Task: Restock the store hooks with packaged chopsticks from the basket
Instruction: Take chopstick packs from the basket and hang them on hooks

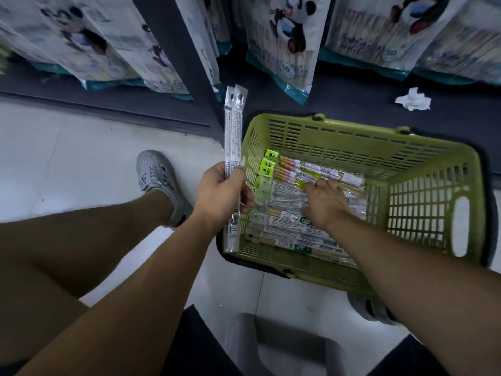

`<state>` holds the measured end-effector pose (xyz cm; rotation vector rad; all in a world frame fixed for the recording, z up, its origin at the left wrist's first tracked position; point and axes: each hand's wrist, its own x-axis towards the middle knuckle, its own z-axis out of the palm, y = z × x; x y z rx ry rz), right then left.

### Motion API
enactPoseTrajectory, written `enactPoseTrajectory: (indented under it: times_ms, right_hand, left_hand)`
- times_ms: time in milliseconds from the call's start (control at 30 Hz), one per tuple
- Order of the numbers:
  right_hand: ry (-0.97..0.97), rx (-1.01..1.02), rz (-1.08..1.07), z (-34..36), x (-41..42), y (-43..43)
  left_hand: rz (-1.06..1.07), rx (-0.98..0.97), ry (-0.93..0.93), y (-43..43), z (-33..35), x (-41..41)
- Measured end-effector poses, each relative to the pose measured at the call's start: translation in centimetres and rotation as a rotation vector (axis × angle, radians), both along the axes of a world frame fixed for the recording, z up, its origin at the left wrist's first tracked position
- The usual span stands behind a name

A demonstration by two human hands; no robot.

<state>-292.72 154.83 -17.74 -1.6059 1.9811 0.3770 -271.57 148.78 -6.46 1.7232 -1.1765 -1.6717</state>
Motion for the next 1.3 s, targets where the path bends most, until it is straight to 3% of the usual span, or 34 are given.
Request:
enactPoseTrajectory:
  times_ms: [267,367,467,600,767,900,967,1067,1233,1300]
  right_hand:
    - [-0.032,-0.031,0.101,0.1,0.3,0.4]
    - [-0.129,-0.034,0.035,0.9,-0.2,0.1]
    - [-0.320,-0.072,-0.134,2.4,-1.1,-0.2]
    - [-0.723,-0.192,-0.406,6.1,-0.9,-1.2]
    - [-0.929,-0.203,-0.570,9.0,1.4,-2.6]
    - [-0.892,-0.346,-0.555,9.6,2.8,-2.6]
    - [-0.885,-0.351,-0.503,9.6,2.7,-2.5]
    - [-0.852,-0.327,-0.504,8.4,1.4,-2.0]
    - [-0.341,-0.017,-0.237,3.0,-1.8,0.7]
    - [-0.250,0.066,-0.169,1.6,-2.0,1.6]
  left_hand:
    - [0.017,0.011,0.024,-0.1,-0.2,0.0]
    - [0.019,-0.005,0.015,0.1,-0.3,-0.2]
    - [-0.029,-0.038,-0.045,0.3,-0.5,-0.5]
    - [-0.043,-0.022,-0.078,0.4,-0.7,-1.1]
    - [-0.095,0.153,0.113,0.8,0.0,-1.6]
    - [-0.236,0.166,0.153,1.2,0.6,-1.0]
    - [-0.319,0.108,0.087,1.1,0.7,-0.6]
    - [-0.268,0.052,-0.003,0.6,0.7,-0.2]
    - [-0.027,0.093,0.034,-0.5,0.6,0.7]
    - [0.006,0.105,0.049,-0.5,0.5,0.9]
